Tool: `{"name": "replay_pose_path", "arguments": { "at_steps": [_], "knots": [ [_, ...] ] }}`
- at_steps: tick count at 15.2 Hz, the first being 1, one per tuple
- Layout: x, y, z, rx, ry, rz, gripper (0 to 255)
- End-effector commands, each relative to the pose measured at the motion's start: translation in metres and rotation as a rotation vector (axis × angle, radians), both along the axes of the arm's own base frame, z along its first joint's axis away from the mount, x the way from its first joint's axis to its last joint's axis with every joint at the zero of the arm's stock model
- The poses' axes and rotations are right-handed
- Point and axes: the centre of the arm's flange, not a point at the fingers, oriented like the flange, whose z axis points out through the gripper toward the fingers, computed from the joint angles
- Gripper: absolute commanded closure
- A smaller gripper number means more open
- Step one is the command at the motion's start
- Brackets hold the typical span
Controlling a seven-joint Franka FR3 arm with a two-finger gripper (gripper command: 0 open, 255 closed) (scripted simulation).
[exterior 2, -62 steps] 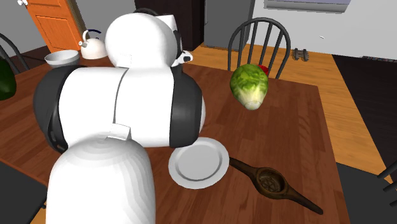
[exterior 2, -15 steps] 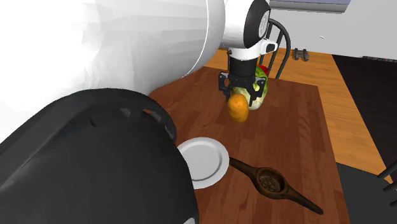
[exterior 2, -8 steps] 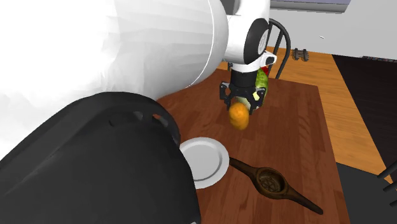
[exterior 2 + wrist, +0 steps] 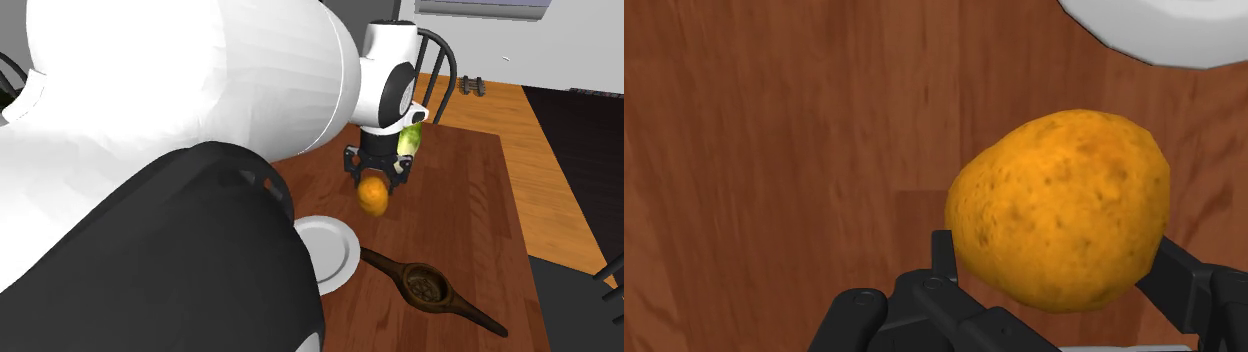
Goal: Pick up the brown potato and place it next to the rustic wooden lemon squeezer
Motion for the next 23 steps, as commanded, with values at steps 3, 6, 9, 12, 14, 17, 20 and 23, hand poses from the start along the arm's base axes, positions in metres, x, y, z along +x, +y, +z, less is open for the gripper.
{"name": "replay_pose_path", "arguments": {
  "at_steps": [3,6,9,12,14,17,20,23],
  "knots": [
    [0.001,0.000,-0.021,0.000,-0.001,0.000,255],
    [0.001,0.000,-0.037,0.000,-0.001,0.000,255],
    [0.001,0.000,-0.050,0.000,-0.001,0.000,255],
    [0.001,0.000,-0.050,0.000,-0.001,0.000,255],
    [0.001,0.000,-0.050,0.000,-0.001,0.000,255],
    [0.001,0.000,-0.049,0.000,-0.001,0.000,0],
    [0.000,0.001,-0.050,0.000,-0.001,0.000,0],
    [0.000,0.000,-0.037,0.000,-0.001,0.000,0]
  ]
}}
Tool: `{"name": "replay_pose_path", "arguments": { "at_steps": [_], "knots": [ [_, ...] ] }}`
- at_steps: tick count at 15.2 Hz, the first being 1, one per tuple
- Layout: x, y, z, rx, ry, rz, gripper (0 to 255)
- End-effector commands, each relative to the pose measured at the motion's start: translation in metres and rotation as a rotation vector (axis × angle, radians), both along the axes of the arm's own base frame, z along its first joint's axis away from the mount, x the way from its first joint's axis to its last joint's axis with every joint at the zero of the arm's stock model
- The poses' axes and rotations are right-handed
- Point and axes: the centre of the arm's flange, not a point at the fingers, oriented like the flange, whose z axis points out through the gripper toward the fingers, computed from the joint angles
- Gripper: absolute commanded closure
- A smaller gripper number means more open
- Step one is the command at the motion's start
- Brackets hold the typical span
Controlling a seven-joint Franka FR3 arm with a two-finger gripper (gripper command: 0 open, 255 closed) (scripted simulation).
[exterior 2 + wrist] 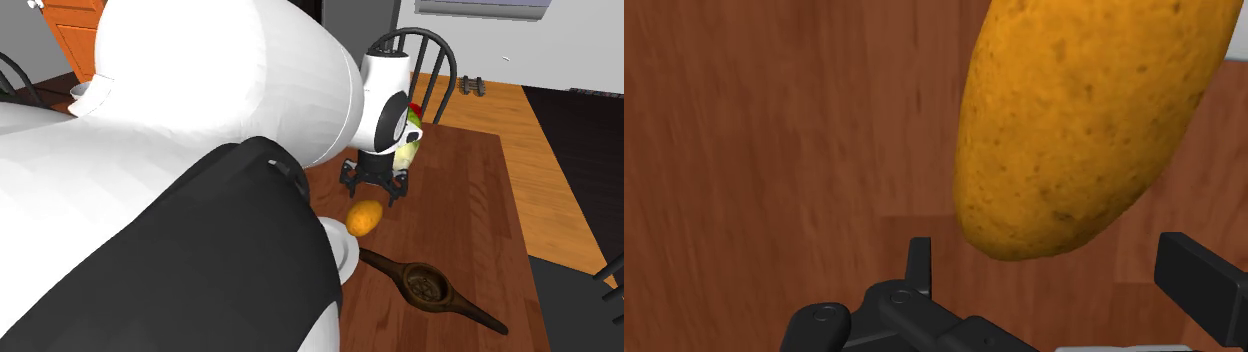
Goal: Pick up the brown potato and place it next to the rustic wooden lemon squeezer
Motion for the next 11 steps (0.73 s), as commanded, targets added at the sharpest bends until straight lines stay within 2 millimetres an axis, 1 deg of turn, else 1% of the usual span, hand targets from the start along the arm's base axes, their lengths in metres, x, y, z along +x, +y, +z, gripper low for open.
{"name": "replay_pose_path", "arguments": {
  "at_steps": [1,3,11],
  "knots": [
    [-0.002,0.000,0.020,0.000,0.000,0.000,0],
    [-0.003,0.001,0.044,0.000,0.000,0.000,0],
    [-0.003,0.001,0.044,0.000,0.000,0.000,0]
  ]
}}
